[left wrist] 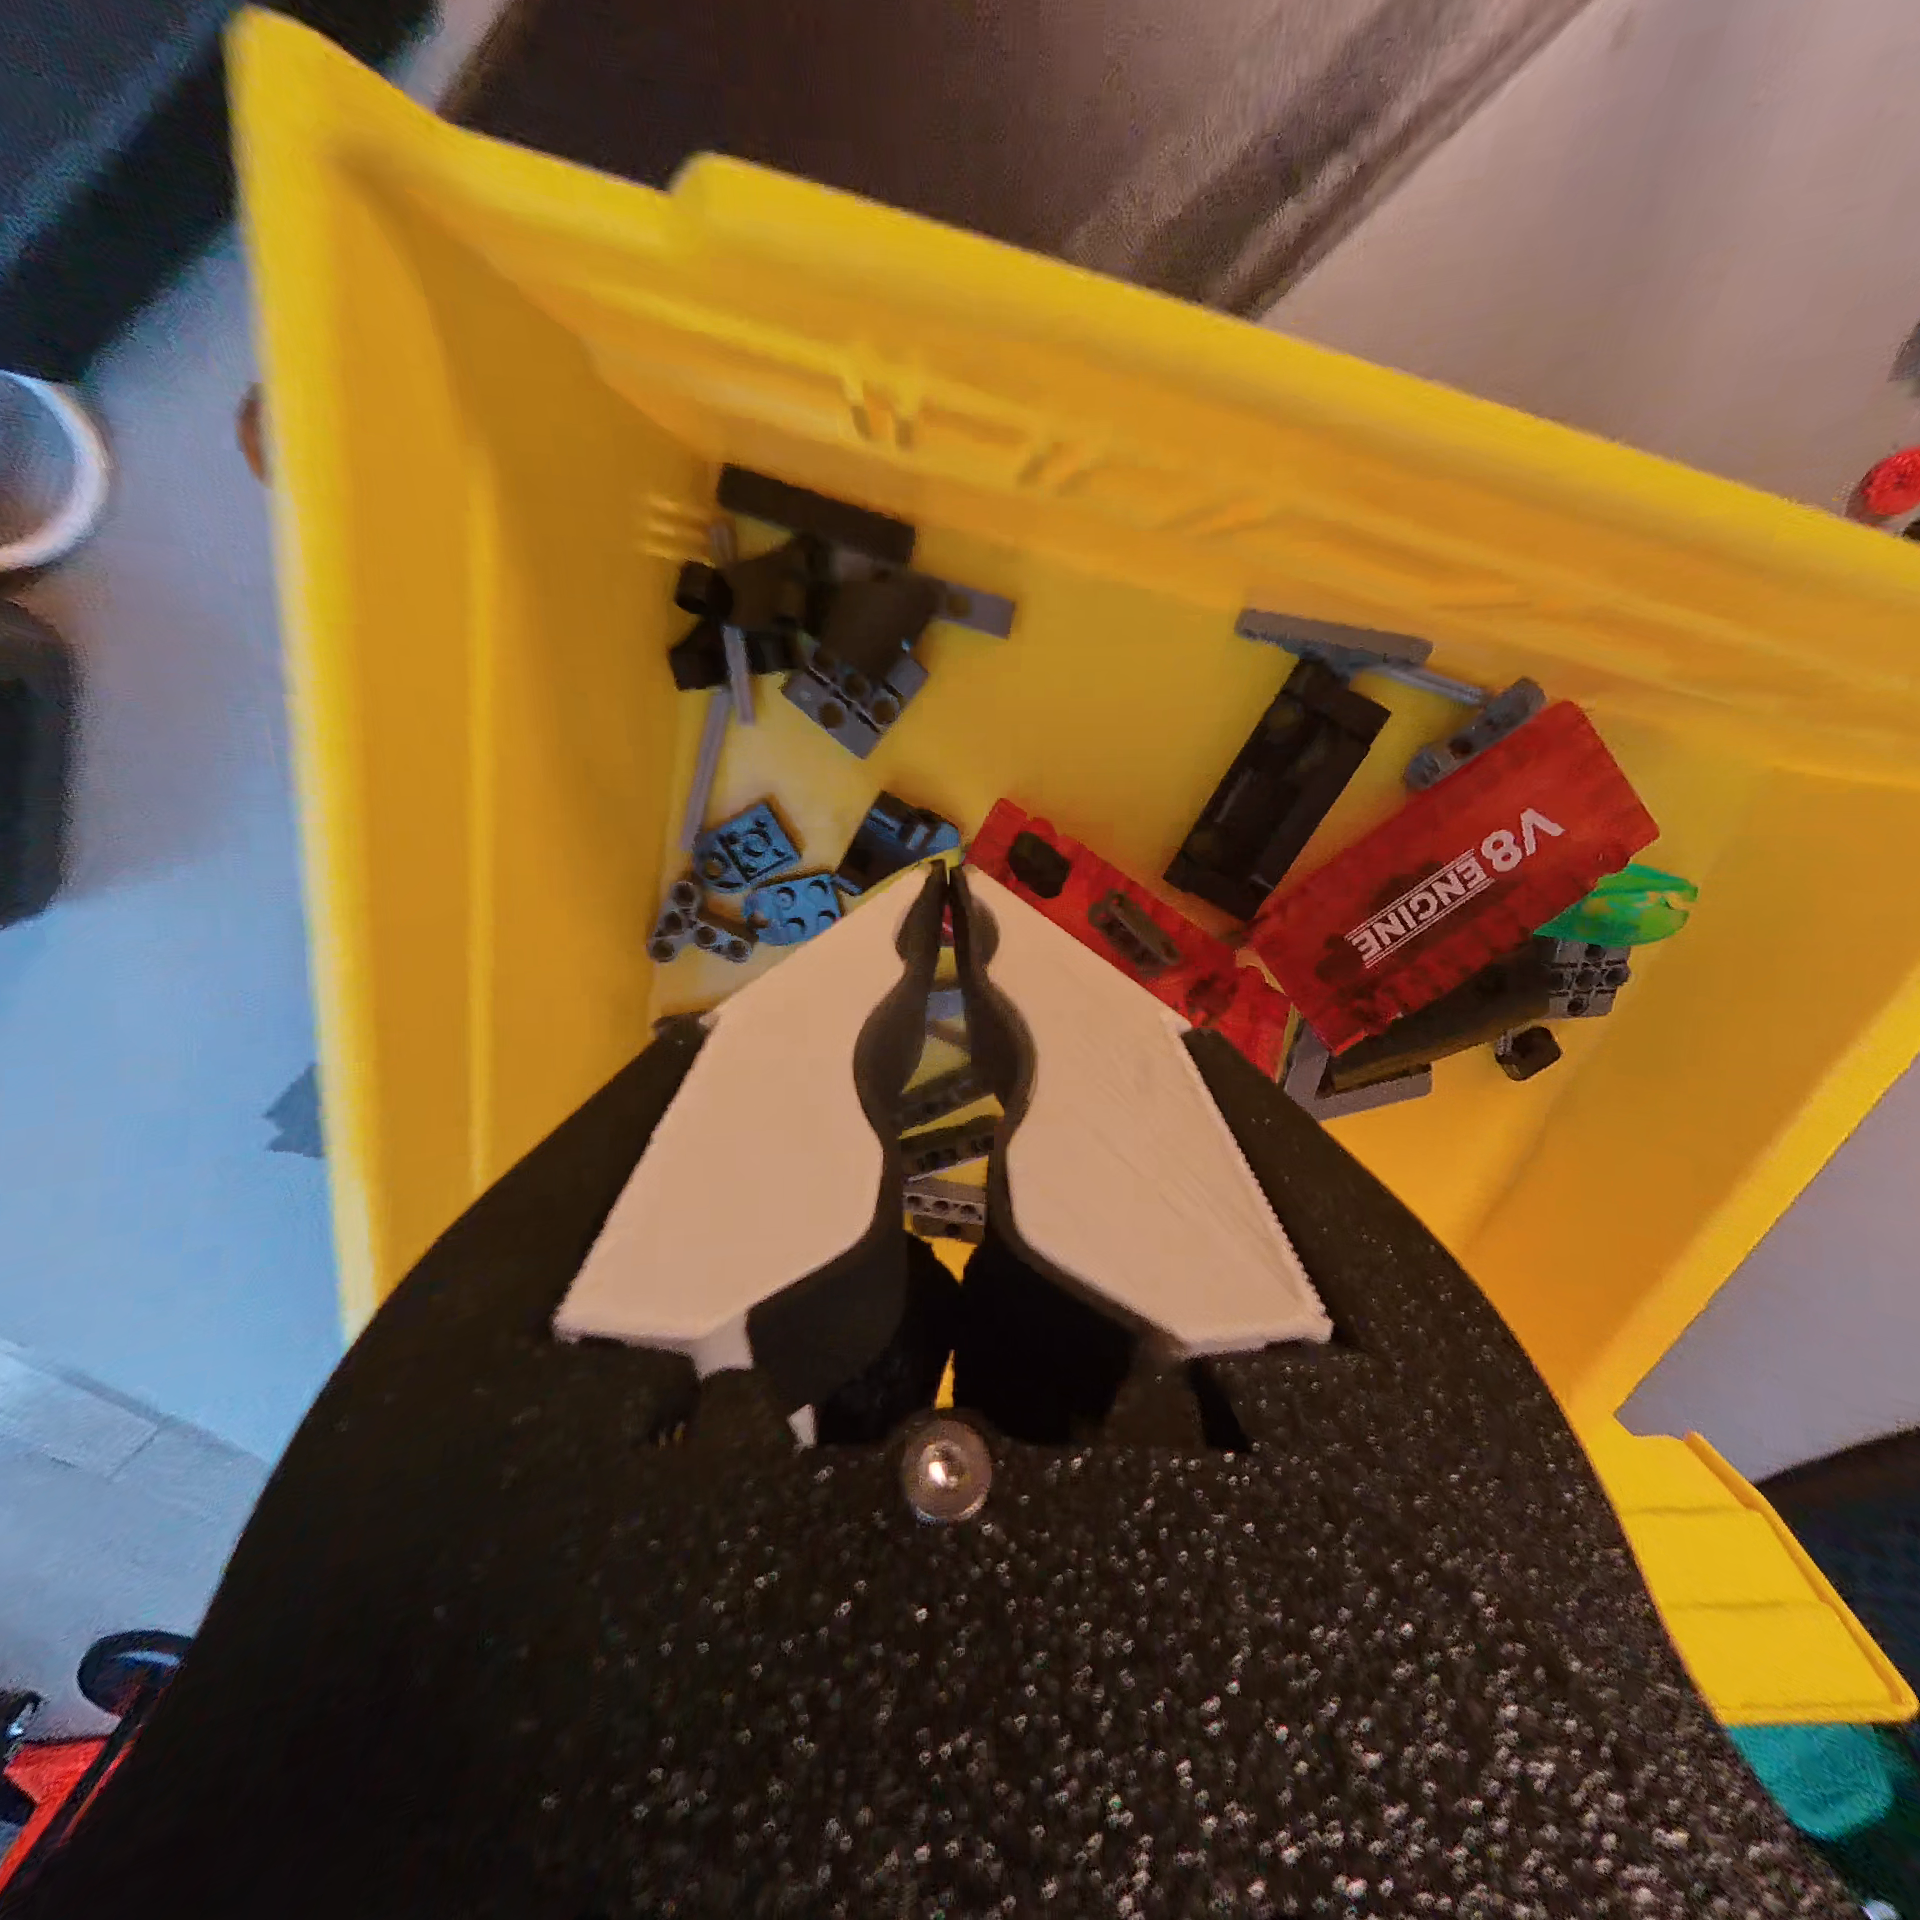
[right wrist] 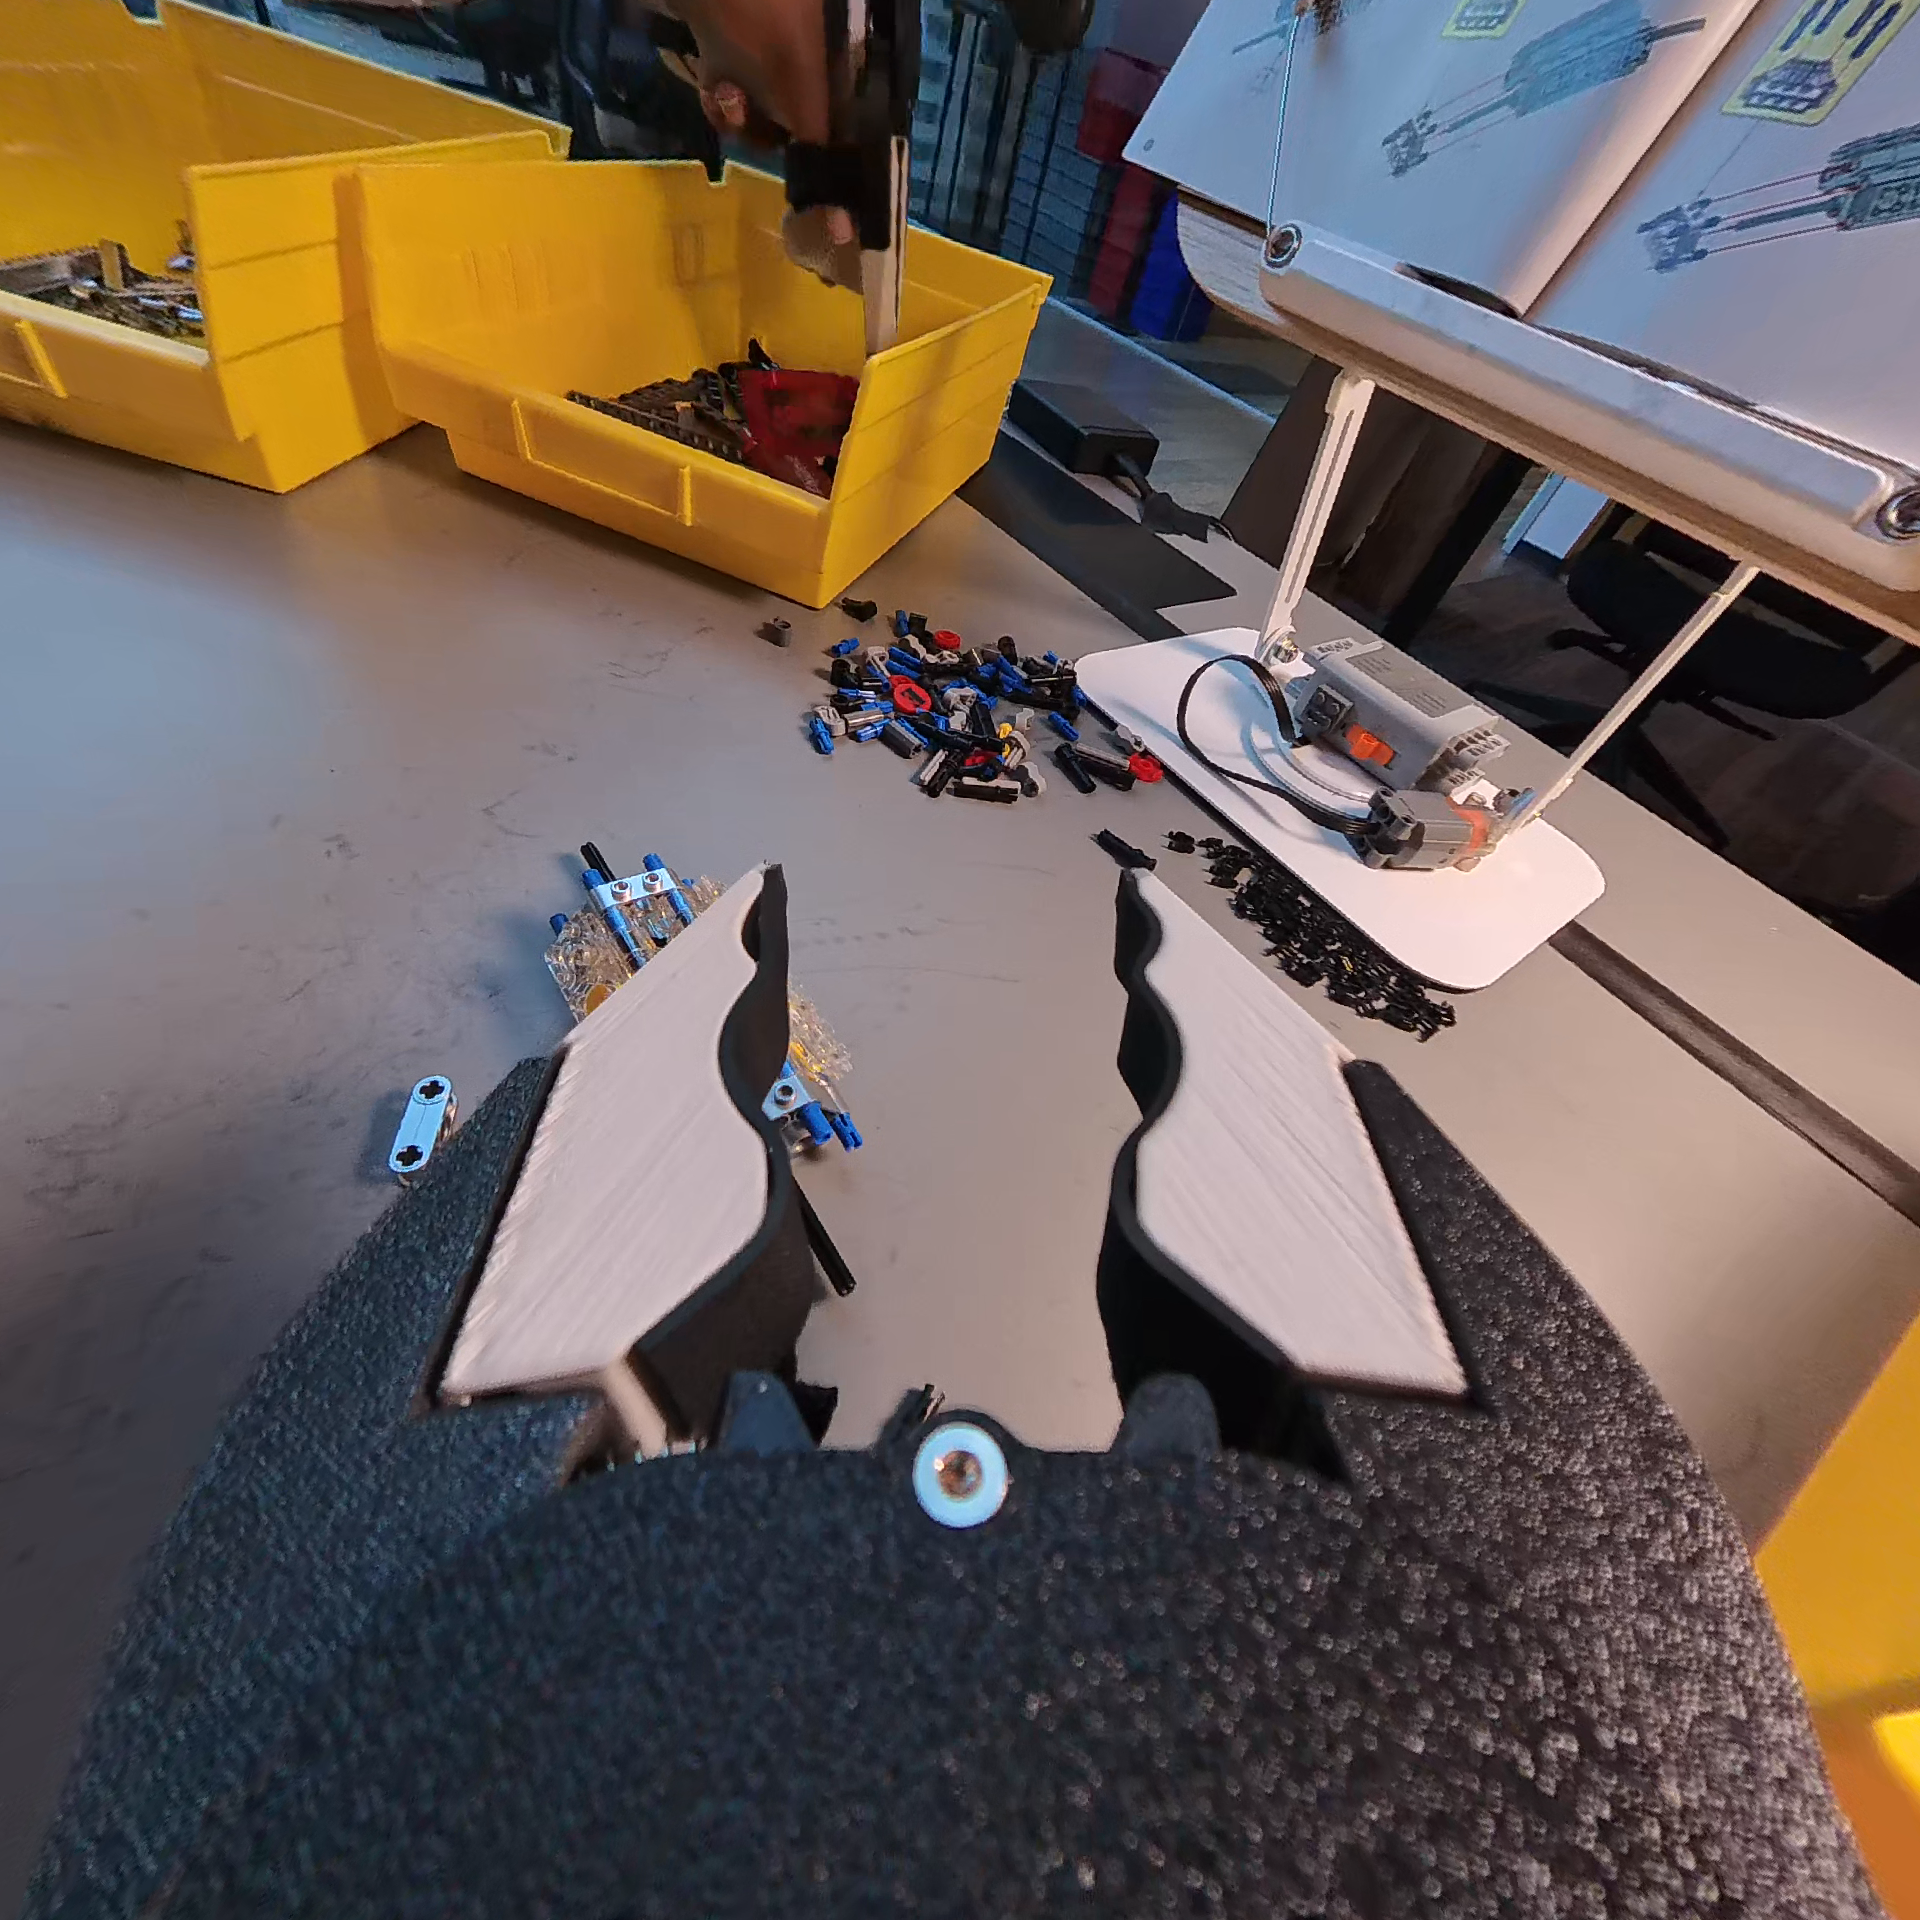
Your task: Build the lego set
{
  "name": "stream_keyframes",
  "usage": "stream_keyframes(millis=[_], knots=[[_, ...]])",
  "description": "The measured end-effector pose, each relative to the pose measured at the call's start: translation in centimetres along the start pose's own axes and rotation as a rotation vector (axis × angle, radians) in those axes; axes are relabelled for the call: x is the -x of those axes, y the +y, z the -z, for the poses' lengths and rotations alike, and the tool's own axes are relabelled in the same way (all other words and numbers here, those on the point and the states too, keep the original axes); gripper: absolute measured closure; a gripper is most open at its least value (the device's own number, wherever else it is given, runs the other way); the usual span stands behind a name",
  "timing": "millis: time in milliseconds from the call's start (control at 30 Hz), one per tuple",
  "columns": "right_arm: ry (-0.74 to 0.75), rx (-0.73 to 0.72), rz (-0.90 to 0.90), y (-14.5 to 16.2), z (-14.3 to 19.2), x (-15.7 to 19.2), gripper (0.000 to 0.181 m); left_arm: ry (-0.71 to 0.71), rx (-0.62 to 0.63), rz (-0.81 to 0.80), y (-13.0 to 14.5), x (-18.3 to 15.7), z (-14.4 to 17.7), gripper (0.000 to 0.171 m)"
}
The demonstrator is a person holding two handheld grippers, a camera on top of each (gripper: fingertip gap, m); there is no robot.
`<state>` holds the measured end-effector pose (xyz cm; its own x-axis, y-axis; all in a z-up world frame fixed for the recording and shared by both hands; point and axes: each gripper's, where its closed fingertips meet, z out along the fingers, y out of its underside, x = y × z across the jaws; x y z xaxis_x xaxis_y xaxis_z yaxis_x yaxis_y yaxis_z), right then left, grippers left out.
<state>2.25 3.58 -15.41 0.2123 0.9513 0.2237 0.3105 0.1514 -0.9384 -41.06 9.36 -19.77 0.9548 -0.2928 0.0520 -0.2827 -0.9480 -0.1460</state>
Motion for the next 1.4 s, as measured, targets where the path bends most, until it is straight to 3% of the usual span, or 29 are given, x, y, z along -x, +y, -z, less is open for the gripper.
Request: stream_keyframes(millis=[200,567,767,900,1100,1200,1400], knots=[[-0.005,0.004,0.013,0.1,0.0,0.2,0.12,-0.071,-0.047,0.0,0.1,1.0,2.2,0.171],[-0.012,0.039,0.077,0.6,-0.3,0.9,0.12,-0.15,0.149,0.014,5.5,2.4,0.1,0.15],[-0.011,0.046,0.087,0.8,-0.3,0.9,0.12,-0.123,0.237,0.013,7.2,2.4,-1.4,0.152],[-0.011,0.047,0.088,0.8,-0.2,0.8,0.12,-0.102,0.232,-0.008,6.9,2.2,-2.0,0.171],[-0.014,0.049,0.09,0.9,0.0,0.8,0.12,-0.037,0.038,-0.011,2.9,0.8,-0.1,0.171],[-0.015,0.05,0.095,0.9,0.1,0.9,0.12,-0.054,0.022,-0.031,2.4,0.5,0.8,0.171],[-0.019,0.05,0.104,0.9,0.3,1.0,0.12,0.036,0.141,-0.098,4.6,-2.8,-0.1,0.132]])
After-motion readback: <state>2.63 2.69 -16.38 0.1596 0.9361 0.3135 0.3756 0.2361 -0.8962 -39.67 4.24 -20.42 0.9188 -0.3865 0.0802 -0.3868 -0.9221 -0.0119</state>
